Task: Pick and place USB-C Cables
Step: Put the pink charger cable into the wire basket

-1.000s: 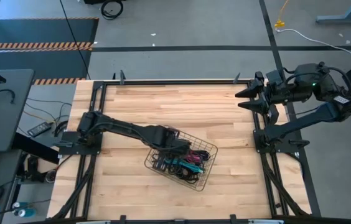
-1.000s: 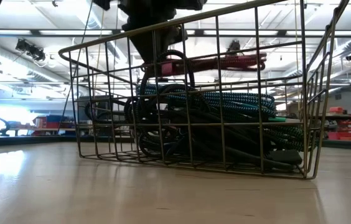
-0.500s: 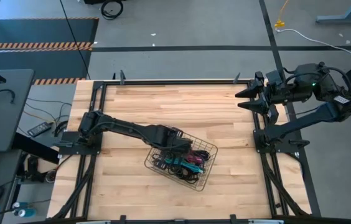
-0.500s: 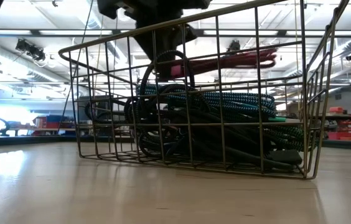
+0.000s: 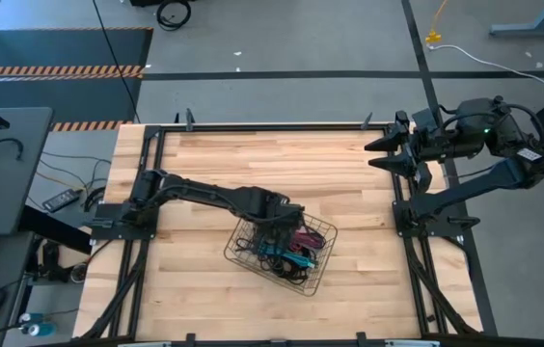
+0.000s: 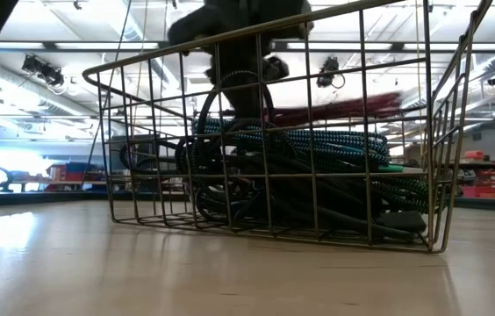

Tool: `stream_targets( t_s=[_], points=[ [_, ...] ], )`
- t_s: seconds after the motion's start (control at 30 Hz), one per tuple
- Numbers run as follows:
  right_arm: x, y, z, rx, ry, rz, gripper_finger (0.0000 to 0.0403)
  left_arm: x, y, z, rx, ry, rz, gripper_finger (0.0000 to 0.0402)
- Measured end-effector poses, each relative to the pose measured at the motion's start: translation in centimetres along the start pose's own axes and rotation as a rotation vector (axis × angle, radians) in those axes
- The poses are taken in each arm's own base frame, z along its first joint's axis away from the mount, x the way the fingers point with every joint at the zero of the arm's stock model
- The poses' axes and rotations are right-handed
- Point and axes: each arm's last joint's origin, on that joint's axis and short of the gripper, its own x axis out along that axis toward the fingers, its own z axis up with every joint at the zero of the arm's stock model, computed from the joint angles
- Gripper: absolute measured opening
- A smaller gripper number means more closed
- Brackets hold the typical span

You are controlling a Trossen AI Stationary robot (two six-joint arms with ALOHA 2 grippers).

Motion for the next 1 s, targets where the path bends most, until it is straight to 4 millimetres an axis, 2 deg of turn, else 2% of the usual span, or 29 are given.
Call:
stream_targets(
  t_s=[0.37, 0.53, 0.8, 1.0],
  points=[
    [0.0, 0.0, 0.0, 0.0, -0.001, -0.012, 0.0195, 0.9, -0.7, 0.8, 0.018, -0.041, -0.047, 0.0025],
    [0.0, 0.0, 0.0, 0.0, 0.0, -0.012, 0.0195, 1.4, -0.9, 0.8, 0.02, -0.031, -0.054, 0.0025],
    [0.0, 0.0, 0.0, 0.0, 0.003, -0.013, 0.0195, 3.2, -1.0, 0.7, 0.033, 0.025, -0.072, 0.0025],
    [0.0, -0.1, -0.1, 0.0, 0.008, -0.014, 0.0195, 3.5, -1.1, 0.6, 0.017, 0.04, -0.076, 0.0025]
  ],
)
